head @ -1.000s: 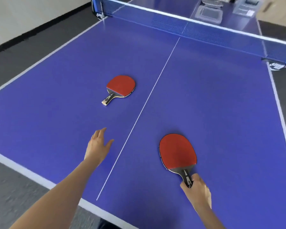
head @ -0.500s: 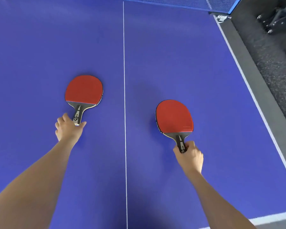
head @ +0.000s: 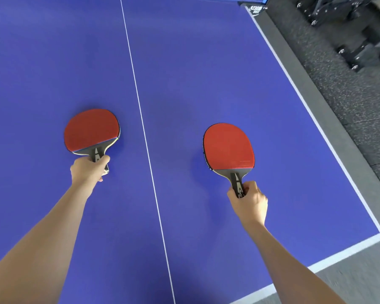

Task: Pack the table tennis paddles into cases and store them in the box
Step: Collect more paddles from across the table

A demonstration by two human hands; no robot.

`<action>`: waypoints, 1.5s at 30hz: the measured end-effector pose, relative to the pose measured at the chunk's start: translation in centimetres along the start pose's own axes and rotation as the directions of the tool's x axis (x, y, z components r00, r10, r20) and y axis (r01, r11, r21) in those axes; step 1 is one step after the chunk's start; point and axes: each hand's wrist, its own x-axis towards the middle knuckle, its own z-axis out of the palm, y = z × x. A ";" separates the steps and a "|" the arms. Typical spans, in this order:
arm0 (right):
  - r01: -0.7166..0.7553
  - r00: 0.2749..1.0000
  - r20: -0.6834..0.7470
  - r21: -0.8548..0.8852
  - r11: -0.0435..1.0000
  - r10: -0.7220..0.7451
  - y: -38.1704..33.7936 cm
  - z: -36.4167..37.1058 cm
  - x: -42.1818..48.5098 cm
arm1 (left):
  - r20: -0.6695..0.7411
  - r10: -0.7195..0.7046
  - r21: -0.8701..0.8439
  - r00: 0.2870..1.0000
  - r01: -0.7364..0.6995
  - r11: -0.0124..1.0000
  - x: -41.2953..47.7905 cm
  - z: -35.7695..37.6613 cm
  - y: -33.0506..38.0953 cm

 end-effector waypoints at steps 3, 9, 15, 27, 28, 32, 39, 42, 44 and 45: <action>-0.024 1.000 -0.011 0.056 0.998 0.025 0.5 -0.8 -0.7 | 0.039 -0.005 -0.095 0.999 0.009 0.995 -4.8 1.5 0.4; -0.046 0.999 -0.020 0.162 0.986 0.050 3.1 -3.3 -2.5 | 0.132 0.060 -0.207 0.989 -0.031 0.978 -17.1 7.0 -0.1; -0.017 0.999 -0.035 0.212 0.977 0.024 9.4 -6.9 -5.4 | 0.231 0.125 -0.206 0.965 -0.077 0.975 -28.6 15.0 -1.2; 0.147 0.982 0.107 0.106 0.983 -0.158 17.1 -7.5 -9.8 | 0.182 -0.005 -0.198 0.983 0.041 0.979 -37.9 23.6 -5.8; 0.157 0.978 0.123 0.101 0.982 -0.169 16.9 -7.0 -10.0 | 0.187 -0.008 -0.203 0.982 0.046 0.978 -37.7 23.6 -6.0; 0.196 0.968 0.138 0.118 0.973 -0.212 15.7 -5.1 -10.7 | 0.222 0.002 -0.208 0.975 0.045 0.977 -37.0 23.2 -6.8; 0.201 0.961 0.186 0.027 0.979 -0.203 13.5 -2.2 -12.4 | 0.544 -0.205 -0.523 0.814 0.519 0.676 -35.3 21.9 -8.2; 0.204 0.957 0.219 -0.033 0.978 -0.192 13.7 -1.5 -13.2 | 0.605 -0.168 -0.502 0.778 0.537 0.678 -35.3 21.3 -8.3; 0.204 0.954 0.234 -0.049 0.978 -0.187 13.9 -1.2 -13.4 | 0.616 -0.155 -0.495 0.772 0.533 0.686 -35.2 21.0 -8.2; 0.207 0.951 0.246 -0.066 0.976 -0.186 14.0 -1.1 -13.4 | 0.625 -0.143 -0.493 0.767 0.530 0.690 -35.2 20.8 -8.2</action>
